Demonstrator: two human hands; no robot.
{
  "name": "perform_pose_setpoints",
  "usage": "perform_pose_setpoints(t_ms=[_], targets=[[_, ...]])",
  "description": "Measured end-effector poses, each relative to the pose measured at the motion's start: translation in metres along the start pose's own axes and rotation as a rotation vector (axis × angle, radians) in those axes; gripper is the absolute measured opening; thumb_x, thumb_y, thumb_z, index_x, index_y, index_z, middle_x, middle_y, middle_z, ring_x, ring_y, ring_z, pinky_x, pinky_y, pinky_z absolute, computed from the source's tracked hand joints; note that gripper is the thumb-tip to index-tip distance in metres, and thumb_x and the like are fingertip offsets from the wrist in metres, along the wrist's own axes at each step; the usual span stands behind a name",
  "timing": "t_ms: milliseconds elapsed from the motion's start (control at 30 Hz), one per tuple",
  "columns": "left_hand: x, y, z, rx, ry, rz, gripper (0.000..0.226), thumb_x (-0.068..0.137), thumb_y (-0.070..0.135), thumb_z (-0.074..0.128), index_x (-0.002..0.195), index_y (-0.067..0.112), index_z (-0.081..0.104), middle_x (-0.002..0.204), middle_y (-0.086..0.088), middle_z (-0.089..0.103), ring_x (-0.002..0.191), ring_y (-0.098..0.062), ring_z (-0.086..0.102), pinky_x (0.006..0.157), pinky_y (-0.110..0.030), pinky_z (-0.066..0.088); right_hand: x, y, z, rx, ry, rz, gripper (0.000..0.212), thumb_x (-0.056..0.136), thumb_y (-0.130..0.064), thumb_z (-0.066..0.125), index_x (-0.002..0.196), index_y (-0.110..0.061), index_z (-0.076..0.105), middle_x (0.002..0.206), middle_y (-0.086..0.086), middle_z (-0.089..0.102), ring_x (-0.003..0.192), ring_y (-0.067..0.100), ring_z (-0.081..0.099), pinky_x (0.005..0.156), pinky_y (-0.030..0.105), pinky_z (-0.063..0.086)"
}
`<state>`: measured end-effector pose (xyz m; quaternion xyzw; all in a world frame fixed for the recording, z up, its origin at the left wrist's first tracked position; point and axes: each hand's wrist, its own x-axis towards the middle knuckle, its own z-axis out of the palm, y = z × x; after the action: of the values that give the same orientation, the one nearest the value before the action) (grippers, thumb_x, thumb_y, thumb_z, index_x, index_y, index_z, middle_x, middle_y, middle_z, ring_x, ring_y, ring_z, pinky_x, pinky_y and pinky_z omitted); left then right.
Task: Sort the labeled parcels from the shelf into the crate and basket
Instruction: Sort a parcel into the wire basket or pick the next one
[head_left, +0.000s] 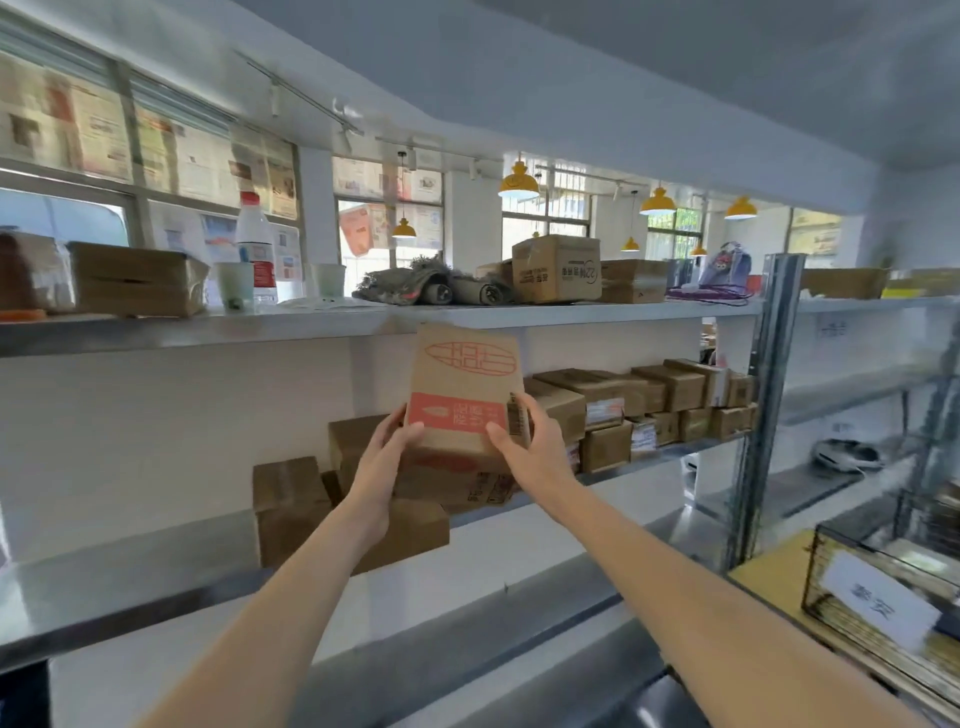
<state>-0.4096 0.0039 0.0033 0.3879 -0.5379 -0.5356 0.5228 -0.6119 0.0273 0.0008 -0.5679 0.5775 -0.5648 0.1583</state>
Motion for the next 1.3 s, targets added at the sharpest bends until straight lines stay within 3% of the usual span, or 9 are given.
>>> perform_pose_setpoints(t_ms=[100, 267, 433, 700, 833, 967, 1067, 1167, 1300], targets=[[-0.025, 0.002, 0.026, -0.092, -0.063, -0.013, 0.041, 0.099, 0.066, 0.041, 0.123, 0.043, 0.065, 0.114, 0.005, 0.074, 0.106, -0.015, 0.067, 0.086, -0.039, 0.056, -0.025, 0.002, -0.038, 0.032, 0.052, -0.015, 0.075, 0.078, -0.067, 0.065, 0.145, -0.045, 0.039, 0.140, -0.003, 0.048, 0.129, 0.017, 0.049, 0.104, 0.049, 0.051], [-0.045, -0.003, 0.074, -0.117, -0.176, -0.056, 0.081, 0.076, 0.065, 0.073, 0.147, 0.049, 0.038, 0.139, 0.000, 0.060, 0.118, -0.023, 0.062, 0.095, -0.046, 0.054, -0.057, 0.006, -0.107, 0.005, 0.116, -0.029, 0.061, 0.095, -0.042, 0.065, 0.149, -0.038, 0.038, 0.146, -0.006, 0.047, 0.134, 0.016, 0.047, 0.106, 0.048, 0.050], [-0.046, -0.006, 0.138, -0.049, -0.251, -0.190, 0.120, 0.062, 0.076, 0.080, 0.154, 0.013, 0.036, 0.136, -0.005, 0.063, 0.112, -0.021, 0.063, 0.086, -0.033, 0.049, -0.074, 0.015, -0.175, -0.040, 0.185, 0.000, 0.054, 0.103, -0.034, 0.055, 0.152, -0.033, 0.034, 0.145, -0.004, 0.047, 0.129, 0.016, 0.050, 0.102, 0.041, 0.052], [-0.055, 0.002, 0.255, -0.172, -0.305, -0.104, 0.069, 0.072, 0.045, 0.085, 0.125, 0.026, 0.046, 0.108, 0.005, 0.064, 0.100, -0.018, 0.064, 0.083, -0.037, 0.055, -0.077, 0.034, -0.279, -0.053, 0.178, 0.073, 0.040, 0.106, -0.036, 0.047, 0.146, -0.030, 0.050, 0.141, -0.004, 0.054, 0.130, 0.017, 0.053, 0.106, 0.040, 0.050], [-0.057, -0.004, 0.310, -0.208, -0.346, -0.041, 0.084, 0.061, 0.039, 0.091, 0.132, 0.028, 0.047, 0.118, 0.003, 0.064, 0.106, -0.021, 0.065, 0.086, -0.042, 0.058, -0.077, 0.042, -0.328, -0.114, 0.174, 0.221, 0.066, 0.093, -0.069, 0.048, 0.149, -0.034, 0.046, 0.155, -0.008, 0.041, 0.142, 0.016, 0.039, 0.117, 0.040, 0.034], [-0.062, -0.010, 0.364, -0.127, -0.385, 0.043, 0.114, 0.048, 0.053, 0.095, 0.146, 0.026, 0.044, 0.130, 0.002, 0.061, 0.113, -0.019, 0.062, 0.096, -0.042, 0.054, -0.083, 0.045, -0.369, -0.129, 0.071, 0.236, 0.084, 0.090, -0.069, 0.051, 0.158, -0.024, 0.029, 0.145, -0.005, 0.050, 0.117, 0.005, 0.053, 0.086, 0.012, 0.038], [-0.067, -0.015, 0.408, -0.153, -0.353, 0.000, 0.074, 0.081, 0.048, 0.080, 0.142, 0.017, 0.050, 0.128, -0.001, 0.062, 0.109, -0.017, 0.061, 0.087, -0.032, 0.050, -0.084, 0.056, -0.401, -0.127, 0.140, 0.202, 0.082, 0.091, -0.061, 0.058, 0.157, -0.023, 0.029, 0.136, -0.008, 0.053, 0.103, -0.007, 0.053, 0.076, 0.005, 0.041], [-0.075, -0.012, 0.447, -0.339, -0.391, -0.157, 0.033, 0.104, 0.047, 0.047, 0.125, 0.024, 0.060, 0.124, -0.005, 0.064, 0.107, -0.021, 0.060, 0.083, -0.036, 0.049, -0.085, 0.068, -0.428, -0.074, 0.174, 0.190, 0.101, 0.075, -0.072, 0.069, 0.157, -0.029, 0.029, 0.141, -0.008, 0.055, 0.118, 0.011, 0.058, 0.099, 0.033, 0.053], [-0.073, -0.022, 0.494, -0.408, -0.523, -0.152, 0.039, 0.103, 0.046, 0.048, 0.142, 0.041, 0.044, 0.135, -0.006, 0.057, 0.121, -0.029, 0.055, 0.092, -0.048, 0.052, -0.091, 0.085, -0.465, -0.013, 0.239, 0.178, 0.081, 0.086, -0.057, 0.067, 0.155, -0.033, 0.032, 0.137, -0.009, 0.057, 0.123, 0.019, 0.058, 0.104, 0.051, 0.051]])
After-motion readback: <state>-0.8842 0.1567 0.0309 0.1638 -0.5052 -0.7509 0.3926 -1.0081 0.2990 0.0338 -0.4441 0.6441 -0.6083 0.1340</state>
